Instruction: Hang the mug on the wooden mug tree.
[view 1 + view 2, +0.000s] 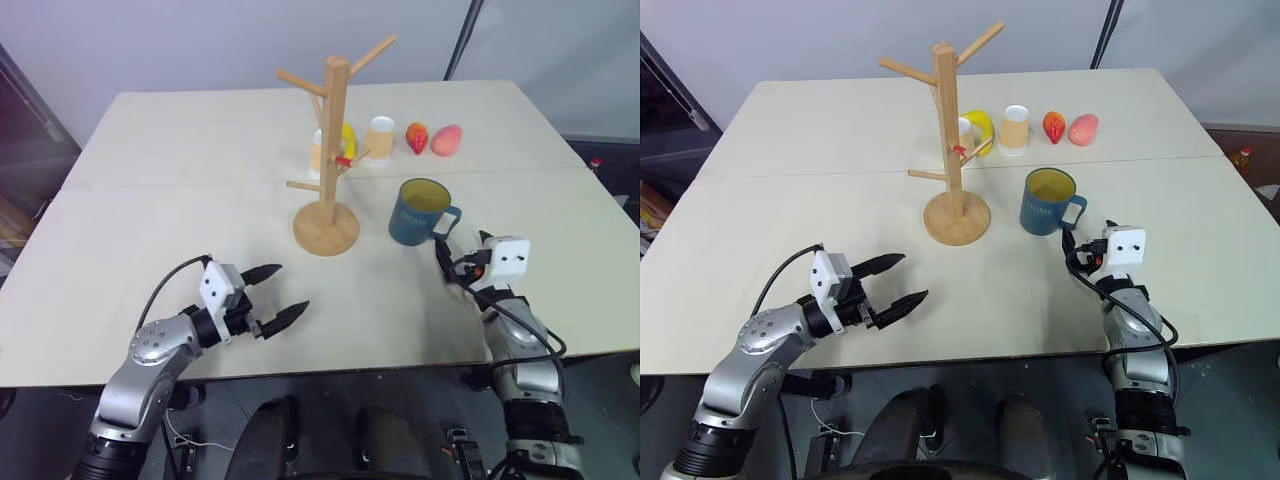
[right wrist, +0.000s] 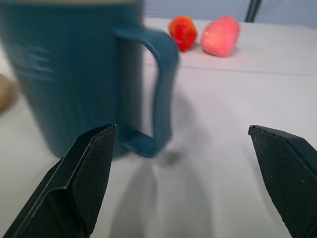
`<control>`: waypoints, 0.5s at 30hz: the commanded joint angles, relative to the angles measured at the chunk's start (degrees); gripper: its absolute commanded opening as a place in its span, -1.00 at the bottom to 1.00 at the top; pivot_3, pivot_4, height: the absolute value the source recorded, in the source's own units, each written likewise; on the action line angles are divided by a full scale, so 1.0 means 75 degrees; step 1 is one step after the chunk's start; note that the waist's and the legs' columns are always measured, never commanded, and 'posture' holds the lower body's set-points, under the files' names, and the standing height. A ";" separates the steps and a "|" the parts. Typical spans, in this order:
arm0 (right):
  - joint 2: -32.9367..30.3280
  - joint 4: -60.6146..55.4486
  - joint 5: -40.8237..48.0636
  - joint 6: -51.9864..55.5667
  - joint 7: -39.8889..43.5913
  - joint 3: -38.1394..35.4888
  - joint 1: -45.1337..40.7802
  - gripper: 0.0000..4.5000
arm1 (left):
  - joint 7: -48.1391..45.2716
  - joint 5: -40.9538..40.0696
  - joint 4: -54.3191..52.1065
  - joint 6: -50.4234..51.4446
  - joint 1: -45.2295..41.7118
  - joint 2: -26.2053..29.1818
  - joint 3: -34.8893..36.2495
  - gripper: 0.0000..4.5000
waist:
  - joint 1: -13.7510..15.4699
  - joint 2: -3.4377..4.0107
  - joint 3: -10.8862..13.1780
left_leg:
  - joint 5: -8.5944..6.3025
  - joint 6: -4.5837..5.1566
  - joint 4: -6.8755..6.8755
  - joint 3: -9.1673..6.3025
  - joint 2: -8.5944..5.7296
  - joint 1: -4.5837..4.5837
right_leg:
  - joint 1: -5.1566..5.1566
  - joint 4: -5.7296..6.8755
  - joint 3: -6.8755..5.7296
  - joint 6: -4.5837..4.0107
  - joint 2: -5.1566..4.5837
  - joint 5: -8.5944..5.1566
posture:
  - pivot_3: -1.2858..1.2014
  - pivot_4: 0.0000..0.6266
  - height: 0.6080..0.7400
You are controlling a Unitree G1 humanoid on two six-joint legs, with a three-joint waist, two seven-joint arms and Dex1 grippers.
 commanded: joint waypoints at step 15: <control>-0.0080 0.0986 -0.0098 -0.0670 -0.0114 -0.0172 -0.0775 0.95 | -0.0222 -0.0064 -0.0818 0.0255 -0.0364 0.0100 -0.0368 1.00 | -0.0006 0.0001 0.0000 | 0.0001 0.0002 0.0001 0.0001 0.0000 0.0001 | 0.0001 0.0003 -0.0009 0.0020 0.0026 0.0010 | 0.03 -0.52 1.00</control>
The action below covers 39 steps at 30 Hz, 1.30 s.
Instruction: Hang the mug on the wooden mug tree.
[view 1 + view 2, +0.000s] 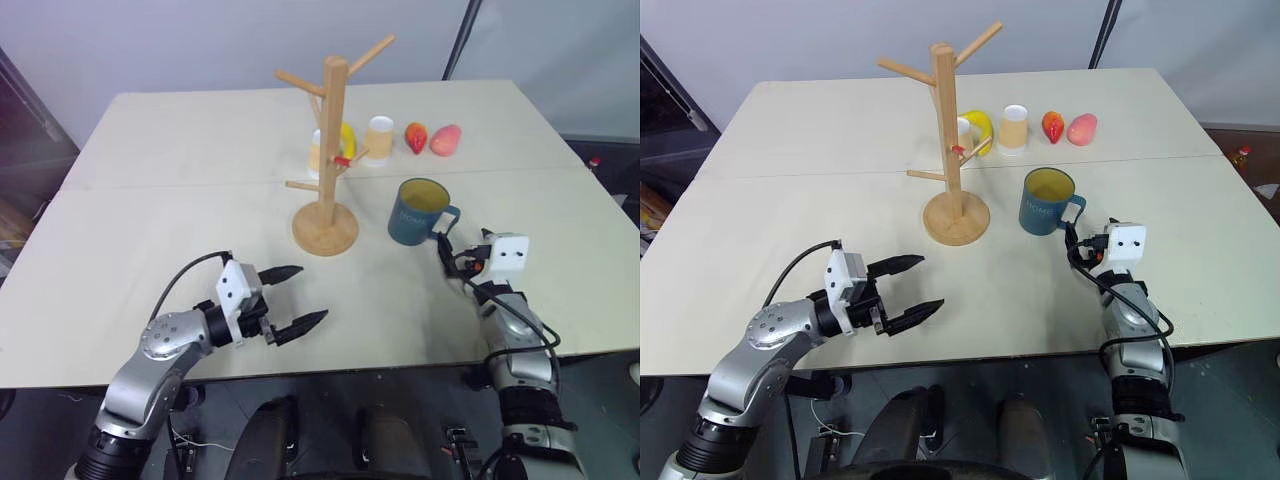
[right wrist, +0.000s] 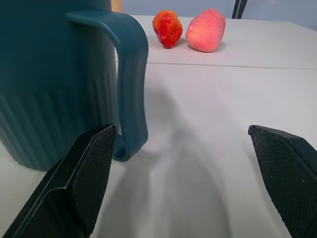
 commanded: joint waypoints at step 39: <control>-0.2568 -0.4702 -0.1314 0.1612 0.3080 0.2139 -0.1356 -0.97 | 0.0136 0.0050 0.0075 -0.0338 -0.0146 0.0254 0.0457 1.00 | 0.0031 0.0008 0.0011 | -0.0001 0.0000 0.0002 -0.0002 0.0003 -0.0003 | -0.0002 -0.0007 -0.0002 -0.0006 -0.0020 -0.0004 | 0.03 -0.52 1.00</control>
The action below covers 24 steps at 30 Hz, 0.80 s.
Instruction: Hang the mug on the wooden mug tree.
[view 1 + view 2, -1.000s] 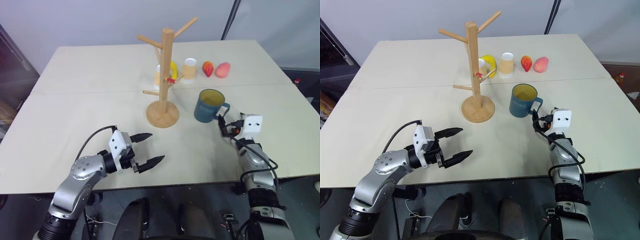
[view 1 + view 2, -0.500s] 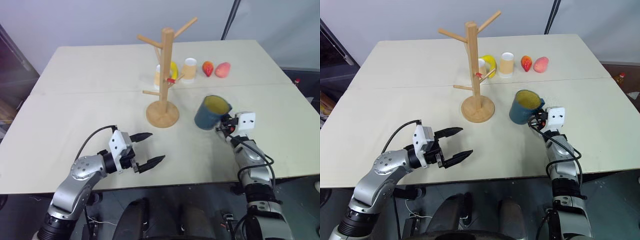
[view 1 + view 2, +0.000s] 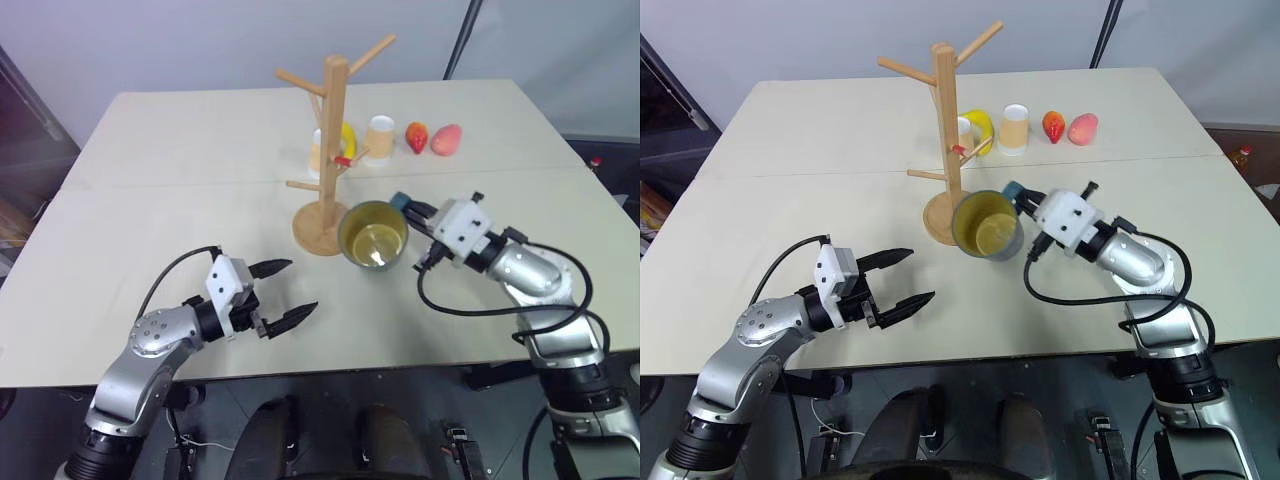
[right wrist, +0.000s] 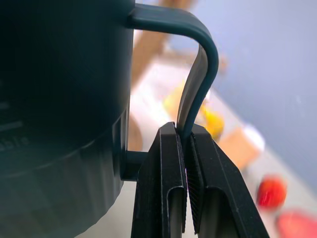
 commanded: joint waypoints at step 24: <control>0.0185 -0.0262 -0.1039 0.2381 0.0159 0.1148 -0.2739 -0.97 | 0.0067 -0.1165 -0.0612 0.0160 -0.0341 0.0083 0.0999 1.00 | -0.0026 -0.0004 0.0003 | 0.0000 0.0000 -0.0002 -0.0001 -0.0002 -0.0005 | -0.0005 -0.0003 0.0000 0.0002 -0.0006 0.0001 | 0.03 -0.52 1.00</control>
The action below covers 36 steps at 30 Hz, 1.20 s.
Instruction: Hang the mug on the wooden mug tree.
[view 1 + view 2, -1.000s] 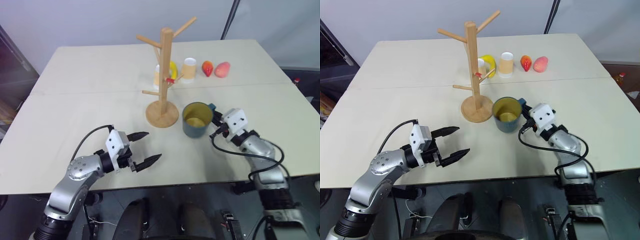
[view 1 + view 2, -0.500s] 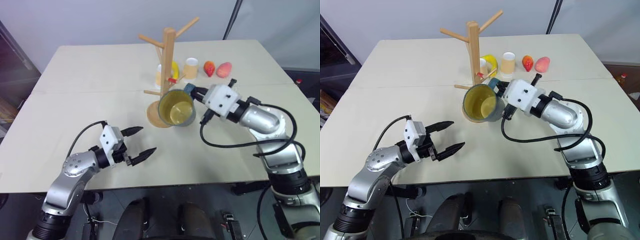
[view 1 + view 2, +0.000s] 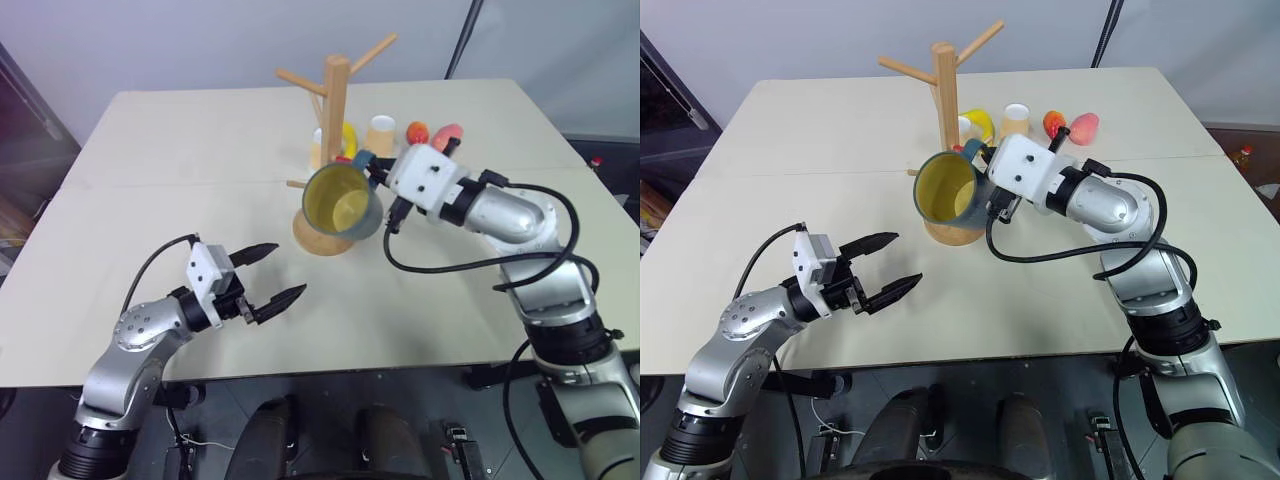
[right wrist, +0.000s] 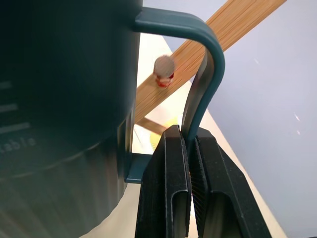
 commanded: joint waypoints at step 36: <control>-0.0226 -0.0262 0.1301 0.0127 0.0616 -0.1852 0.0252 0.30 | 0.0866 -0.0965 -0.0581 0.0911 -0.0983 0.0104 0.0772 1.00 | 0.0051 -0.0016 0.0006 | 0.0000 0.0001 0.0000 -0.0001 -0.0003 0.0000 | 0.0010 -0.0007 -0.0007 0.0006 0.0010 0.0003 | 0.03 -0.52 1.00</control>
